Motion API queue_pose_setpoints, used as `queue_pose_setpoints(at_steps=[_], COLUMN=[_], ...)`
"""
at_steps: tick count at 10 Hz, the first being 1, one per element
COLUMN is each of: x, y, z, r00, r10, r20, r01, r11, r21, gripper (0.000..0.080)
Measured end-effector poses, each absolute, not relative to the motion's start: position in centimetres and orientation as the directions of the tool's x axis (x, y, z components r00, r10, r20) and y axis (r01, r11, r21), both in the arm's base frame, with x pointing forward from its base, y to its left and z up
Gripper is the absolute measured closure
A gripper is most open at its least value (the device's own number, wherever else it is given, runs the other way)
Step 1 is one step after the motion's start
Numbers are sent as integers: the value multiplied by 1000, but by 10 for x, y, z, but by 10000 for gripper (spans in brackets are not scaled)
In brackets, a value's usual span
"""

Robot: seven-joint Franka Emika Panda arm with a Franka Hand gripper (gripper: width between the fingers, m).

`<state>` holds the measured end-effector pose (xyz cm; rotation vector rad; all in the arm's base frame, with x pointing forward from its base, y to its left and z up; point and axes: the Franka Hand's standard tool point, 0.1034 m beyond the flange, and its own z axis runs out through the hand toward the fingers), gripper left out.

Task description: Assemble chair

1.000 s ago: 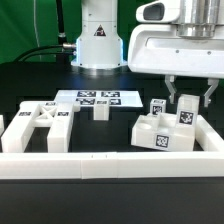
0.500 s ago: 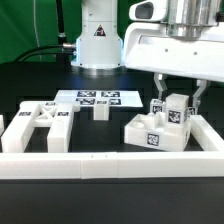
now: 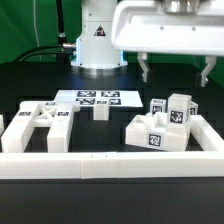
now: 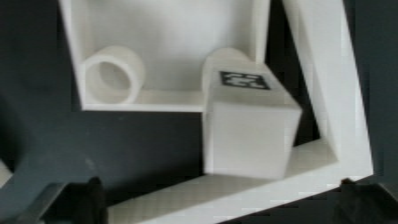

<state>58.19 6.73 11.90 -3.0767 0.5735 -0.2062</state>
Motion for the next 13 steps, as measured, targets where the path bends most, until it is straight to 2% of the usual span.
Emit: queue_pose_setpoints(at_steps=[1,5,6,8,9,10,13], x=[574,577,570,541,529,518,520], y=[60,61,48,15,5,2,1], z=[117,116,113,103,101,96,95], r00=[908,921,951,964,955,960,960], r10=[-405,-368,-240,15,43,30,36], r20=[112,127,196,264,293,279,277], r01=[-402,-366,-239,1,22,11,16], r11=[-914,-930,-971,-999,-997,-997,-997], r21=[-42,-40,-27,53,73,70,73], gripper=[150,150,150,150,150,150,150])
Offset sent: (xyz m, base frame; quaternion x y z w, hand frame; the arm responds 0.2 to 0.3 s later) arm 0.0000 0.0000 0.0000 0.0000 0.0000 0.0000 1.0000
